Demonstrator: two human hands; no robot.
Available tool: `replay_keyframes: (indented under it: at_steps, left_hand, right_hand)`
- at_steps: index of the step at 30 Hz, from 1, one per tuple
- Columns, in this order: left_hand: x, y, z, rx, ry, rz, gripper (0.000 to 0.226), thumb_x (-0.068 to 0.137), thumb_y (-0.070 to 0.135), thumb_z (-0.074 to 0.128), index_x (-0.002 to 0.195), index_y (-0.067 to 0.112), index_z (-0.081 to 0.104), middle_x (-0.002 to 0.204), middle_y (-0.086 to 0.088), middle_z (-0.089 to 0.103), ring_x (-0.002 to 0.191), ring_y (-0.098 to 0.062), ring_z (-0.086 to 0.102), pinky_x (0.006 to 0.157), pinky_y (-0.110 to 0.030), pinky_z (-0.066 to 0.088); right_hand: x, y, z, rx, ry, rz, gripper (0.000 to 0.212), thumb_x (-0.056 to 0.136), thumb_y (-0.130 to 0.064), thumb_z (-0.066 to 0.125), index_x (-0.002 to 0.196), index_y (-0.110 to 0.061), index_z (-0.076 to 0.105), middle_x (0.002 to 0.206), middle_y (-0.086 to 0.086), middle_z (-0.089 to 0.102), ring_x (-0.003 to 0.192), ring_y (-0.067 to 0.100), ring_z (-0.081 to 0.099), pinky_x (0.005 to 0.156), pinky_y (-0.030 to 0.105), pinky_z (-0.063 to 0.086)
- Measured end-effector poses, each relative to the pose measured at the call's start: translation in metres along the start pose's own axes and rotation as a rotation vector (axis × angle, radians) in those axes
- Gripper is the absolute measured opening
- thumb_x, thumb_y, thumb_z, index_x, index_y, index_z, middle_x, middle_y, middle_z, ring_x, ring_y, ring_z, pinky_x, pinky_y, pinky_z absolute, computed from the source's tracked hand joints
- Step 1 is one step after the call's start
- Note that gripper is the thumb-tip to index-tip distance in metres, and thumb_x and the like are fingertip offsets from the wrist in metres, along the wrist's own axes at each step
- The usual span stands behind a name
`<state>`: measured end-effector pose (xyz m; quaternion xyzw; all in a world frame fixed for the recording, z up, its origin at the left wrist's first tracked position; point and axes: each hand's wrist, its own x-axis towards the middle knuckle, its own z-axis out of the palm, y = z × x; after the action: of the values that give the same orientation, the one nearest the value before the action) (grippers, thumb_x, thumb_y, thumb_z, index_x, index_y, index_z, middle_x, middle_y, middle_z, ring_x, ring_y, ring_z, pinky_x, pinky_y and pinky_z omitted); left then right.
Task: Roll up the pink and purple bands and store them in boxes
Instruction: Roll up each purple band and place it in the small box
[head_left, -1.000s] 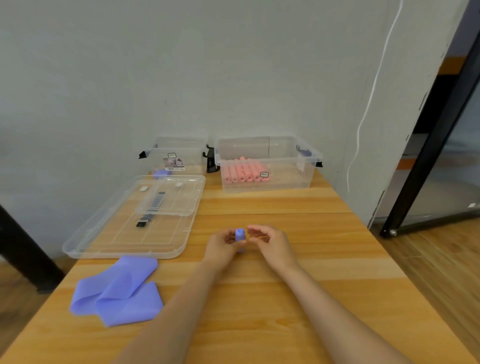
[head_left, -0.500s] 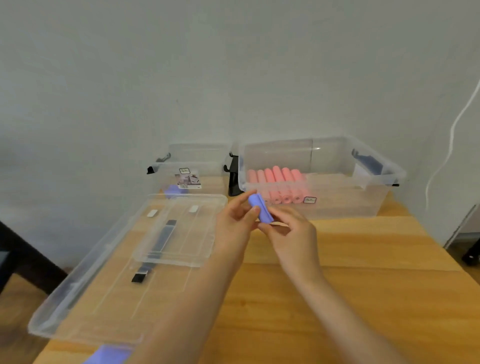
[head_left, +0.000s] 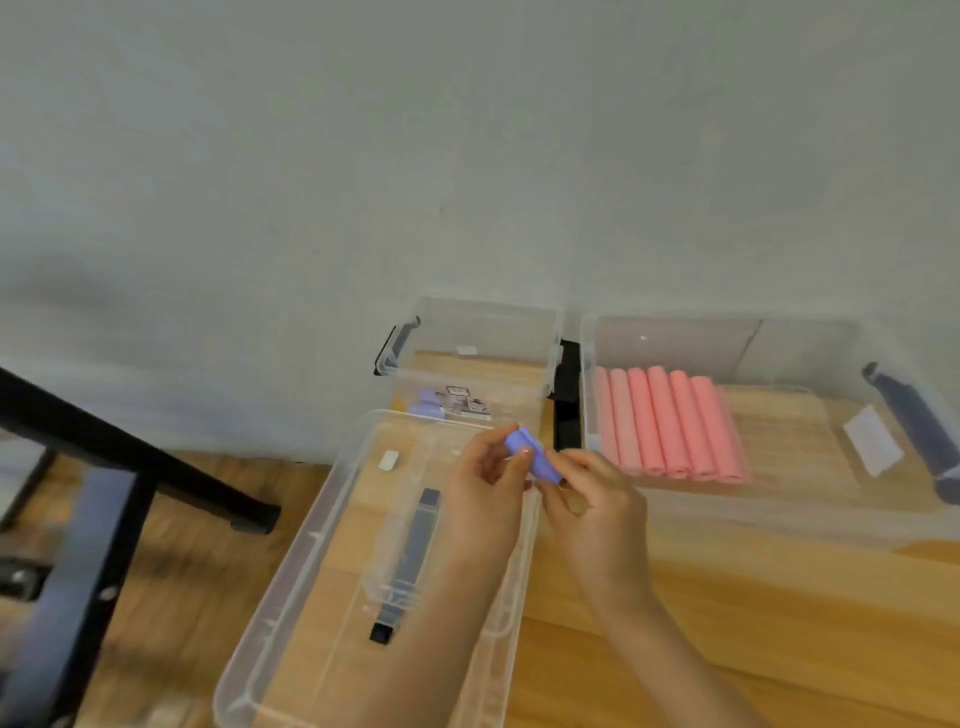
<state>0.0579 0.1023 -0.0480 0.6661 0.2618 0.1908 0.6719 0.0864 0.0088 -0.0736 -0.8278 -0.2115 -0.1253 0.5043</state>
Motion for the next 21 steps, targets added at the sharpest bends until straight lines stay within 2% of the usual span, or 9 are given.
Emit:
replay_keyframes:
  at_steps: [3,5,6,8,11,17,19,21]
  left_hand:
    - [0.024,0.021,-0.027,0.332,-0.013,0.078,0.023,0.092,0.012,0.054,0.112,0.020,0.062,0.105,0.014,0.064,0.095,0.000,0.059,0.079,-0.005,0.041]
    - [0.038,0.030,-0.049,0.618,-0.028,0.181,0.032,0.092,0.015,0.054,0.124,0.018,0.055,0.120,0.013,0.055,0.113,-0.004,0.050,0.089,-0.001,0.031]
    - [0.046,0.033,-0.059,0.750,-0.064,0.203,0.039,0.093,0.017,0.053,0.132,0.014,0.048,0.132,0.007,0.049,0.125,-0.009,0.042,0.097,-0.006,0.027]
    - [0.063,0.036,-0.078,0.994,-0.170,0.140,0.055,0.096,0.024,0.046,0.145,0.011,0.026,0.152,-0.001,0.023,0.141,-0.015,0.018,0.110,-0.022,0.017]
    - [0.093,0.038,-0.098,1.239,-0.300,0.011,0.068,0.098,0.033,0.037,0.148,0.010,-0.004,0.156,-0.004,-0.010,0.143,-0.017,-0.010,0.115,-0.032,0.005]
    - [0.135,0.033,-0.105,1.423,-0.424,-0.050,0.076,0.097,0.034,0.035,0.144,0.009,-0.019,0.152,-0.005,-0.026,0.140,-0.021,-0.021,0.117,-0.039,0.003]
    - [0.142,0.026,-0.103,1.450,-0.422,-0.055,0.075,0.097,0.032,0.034,0.143,0.008,-0.021,0.151,-0.005,-0.028,0.139,-0.021,-0.024,0.117,-0.039,0.000]
    - [0.145,0.018,-0.100,1.440,-0.392,-0.042,0.074,0.097,0.027,0.032,0.139,0.009,-0.026,0.148,-0.005,-0.031,0.135,-0.019,-0.029,0.114,-0.038,-0.005]
  right_hand:
    - [0.043,-0.021,0.000,0.049,-0.053,0.064,0.028,0.075,0.007,0.068,0.100,-0.003,0.071,0.092,-0.004,0.063,0.083,0.000,0.056,0.074,0.001,0.040]
    - [0.075,-0.034,0.006,0.069,-0.077,0.113,0.029,0.076,0.011,0.065,0.101,-0.001,0.070,0.094,-0.001,0.064,0.076,0.000,0.058,0.073,0.000,0.040]
    - [0.091,-0.039,0.012,0.060,-0.097,0.133,0.029,0.076,0.011,0.064,0.101,-0.001,0.070,0.094,0.001,0.065,0.075,0.001,0.058,0.072,0.000,0.039]
    - [0.122,-0.043,0.028,0.028,-0.164,0.171,0.029,0.076,0.011,0.063,0.101,-0.002,0.070,0.095,0.006,0.067,0.076,0.010,0.059,0.071,0.004,0.042]
    - [0.159,-0.038,0.059,-0.062,-0.317,0.250,0.027,0.078,0.005,0.064,0.103,-0.003,0.070,0.094,0.013,0.068,0.079,0.021,0.061,0.074,0.023,0.046]
    - [0.190,0.002,0.109,-0.256,-0.544,0.419,0.028,0.081,-0.001,0.061,0.107,-0.006,0.069,0.107,0.012,0.068,0.098,0.023,0.062,0.073,0.022,0.039]
    - [0.196,0.010,0.123,-0.315,-0.587,0.450,0.027,0.080,-0.002,0.061,0.105,-0.006,0.070,0.106,0.011,0.069,0.098,0.024,0.062,0.069,0.021,0.037]
    - [0.203,0.018,0.139,-0.335,-0.629,0.447,0.026,0.079,-0.002,0.062,0.103,-0.006,0.071,0.103,0.013,0.069,0.096,0.026,0.063,0.074,0.026,0.043]
